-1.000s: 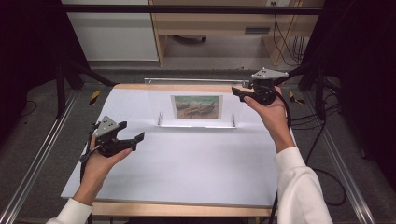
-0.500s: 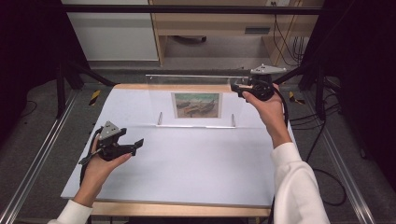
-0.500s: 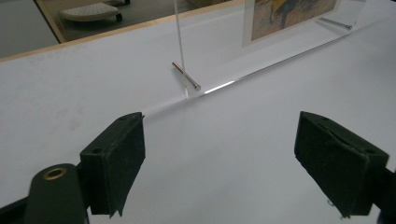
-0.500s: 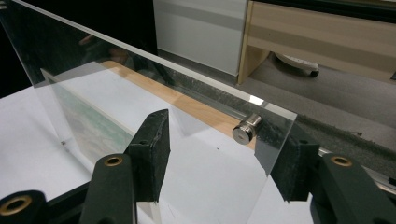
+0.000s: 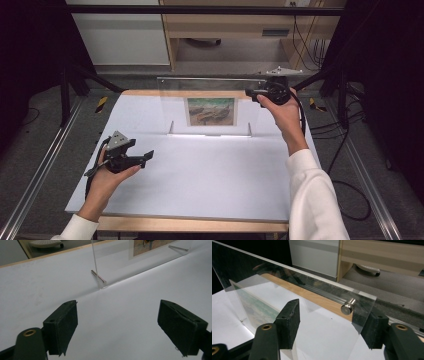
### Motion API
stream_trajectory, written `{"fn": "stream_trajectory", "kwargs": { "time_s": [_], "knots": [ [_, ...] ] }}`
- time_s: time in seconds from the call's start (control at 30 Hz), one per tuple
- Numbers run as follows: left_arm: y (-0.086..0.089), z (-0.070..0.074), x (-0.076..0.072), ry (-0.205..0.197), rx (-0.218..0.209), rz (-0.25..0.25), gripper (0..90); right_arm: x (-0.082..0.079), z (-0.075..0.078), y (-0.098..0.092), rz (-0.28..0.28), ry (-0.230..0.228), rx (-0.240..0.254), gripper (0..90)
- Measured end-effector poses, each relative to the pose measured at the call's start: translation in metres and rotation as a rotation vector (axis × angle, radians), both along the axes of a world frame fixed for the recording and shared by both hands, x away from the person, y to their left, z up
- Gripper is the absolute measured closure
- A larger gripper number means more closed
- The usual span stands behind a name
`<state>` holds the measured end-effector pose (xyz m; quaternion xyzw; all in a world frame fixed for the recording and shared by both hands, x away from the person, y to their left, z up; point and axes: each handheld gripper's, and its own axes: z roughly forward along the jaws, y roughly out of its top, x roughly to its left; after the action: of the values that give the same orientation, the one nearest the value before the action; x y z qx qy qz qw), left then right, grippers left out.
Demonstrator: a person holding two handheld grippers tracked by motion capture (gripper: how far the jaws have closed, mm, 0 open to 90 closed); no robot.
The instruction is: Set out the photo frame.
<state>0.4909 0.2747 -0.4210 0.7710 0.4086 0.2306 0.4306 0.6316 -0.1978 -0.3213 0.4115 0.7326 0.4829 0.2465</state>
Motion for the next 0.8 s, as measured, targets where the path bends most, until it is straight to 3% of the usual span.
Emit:
{"fn": "stream_trajectory", "kwargs": {
  "time_s": [0.3,0.5,0.63,0.8],
  "knots": [
    [0.001,0.001,0.0,0.0,-0.002,-0.002,16.5,0.003,-0.001,0.001,-0.006,0.015,0.013,36.1],
    [0.0,0.0,-0.002,-0.001,0.012,-0.005,16.3,0.0,0.0,0.0,-0.027,0.015,-0.023,21.4],
    [0.0,-0.002,-0.004,-0.004,0.037,-0.002,15.9,-0.011,-0.001,-0.001,-0.047,-0.011,-0.057,15.8],
    [-0.001,-0.006,-0.007,-0.001,0.054,-0.001,15.4,-0.036,-0.009,-0.004,-0.068,-0.031,-0.086,13.2]
  ]
}}
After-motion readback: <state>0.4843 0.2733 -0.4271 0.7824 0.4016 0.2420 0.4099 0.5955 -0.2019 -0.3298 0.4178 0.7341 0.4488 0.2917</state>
